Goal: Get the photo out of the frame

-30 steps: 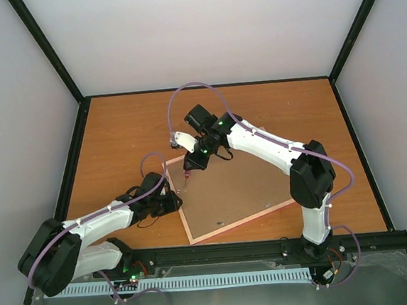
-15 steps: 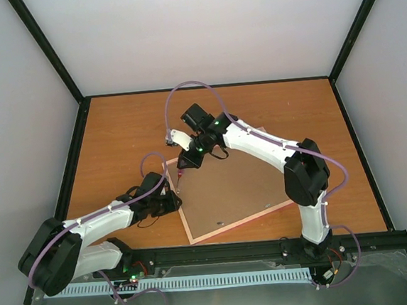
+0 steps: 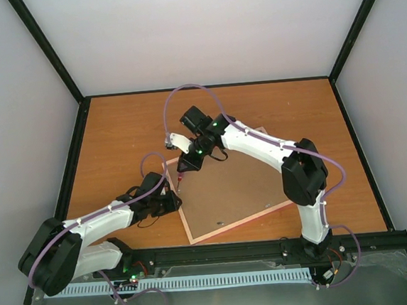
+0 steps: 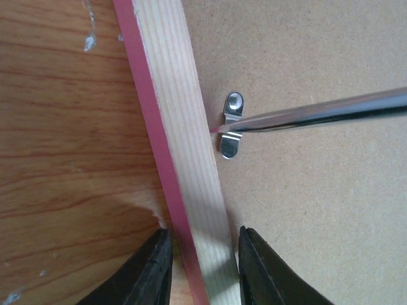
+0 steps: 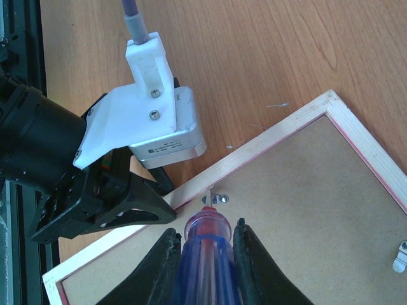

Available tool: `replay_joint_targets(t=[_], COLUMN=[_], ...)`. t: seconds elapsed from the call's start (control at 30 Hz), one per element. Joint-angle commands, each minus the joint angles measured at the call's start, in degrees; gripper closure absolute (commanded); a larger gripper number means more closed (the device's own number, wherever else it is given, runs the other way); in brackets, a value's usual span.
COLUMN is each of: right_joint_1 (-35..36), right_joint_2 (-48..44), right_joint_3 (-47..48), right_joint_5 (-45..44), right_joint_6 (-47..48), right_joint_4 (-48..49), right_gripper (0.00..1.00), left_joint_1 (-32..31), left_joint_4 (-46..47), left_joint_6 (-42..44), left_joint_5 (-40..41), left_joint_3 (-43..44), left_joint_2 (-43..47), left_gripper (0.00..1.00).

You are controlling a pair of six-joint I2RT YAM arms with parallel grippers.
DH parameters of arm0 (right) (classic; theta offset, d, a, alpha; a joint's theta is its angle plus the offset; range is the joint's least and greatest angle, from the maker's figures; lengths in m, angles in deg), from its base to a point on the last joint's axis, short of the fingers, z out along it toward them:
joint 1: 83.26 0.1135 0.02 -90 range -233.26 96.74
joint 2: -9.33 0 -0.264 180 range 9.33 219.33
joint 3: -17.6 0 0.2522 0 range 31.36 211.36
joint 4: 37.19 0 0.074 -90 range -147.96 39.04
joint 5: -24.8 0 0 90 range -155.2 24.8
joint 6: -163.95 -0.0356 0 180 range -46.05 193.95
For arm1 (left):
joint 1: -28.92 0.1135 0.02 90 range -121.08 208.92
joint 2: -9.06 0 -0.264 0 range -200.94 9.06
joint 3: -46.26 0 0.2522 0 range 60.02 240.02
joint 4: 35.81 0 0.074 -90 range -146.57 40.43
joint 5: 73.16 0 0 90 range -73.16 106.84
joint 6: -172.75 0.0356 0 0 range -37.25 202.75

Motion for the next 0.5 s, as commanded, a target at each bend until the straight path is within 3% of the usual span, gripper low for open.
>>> replay_joint_targets(t=[0.0,0.3,0.47], right_joint_1=[0.80,0.06,-1.67], right_joint_2=[-2.19,-5.66,-6.23], right_joint_3=[-1.51,-3.46,-3.18], right_joint_5=[-2.04,-8.87,-6.95], right_joint_6=[1.70,2.00,1.37], right_joint_4=[-3.09,-3.18,-2.87], right_gripper=[0.97,0.97,0.97], left_joint_1=[-0.44,-0.46,-0.45], left_joint_4=[-1.68,-1.71,-1.79], left_joint_6=[0.18,0.15,0.27], left_joint_5=[1.24,1.57,1.47], left_joint_3=[-0.54,-0.74,-0.44], left_joint_2=[-0.67,-0.25,-0.17], left_gripper=[0.70,0.70,0.70])
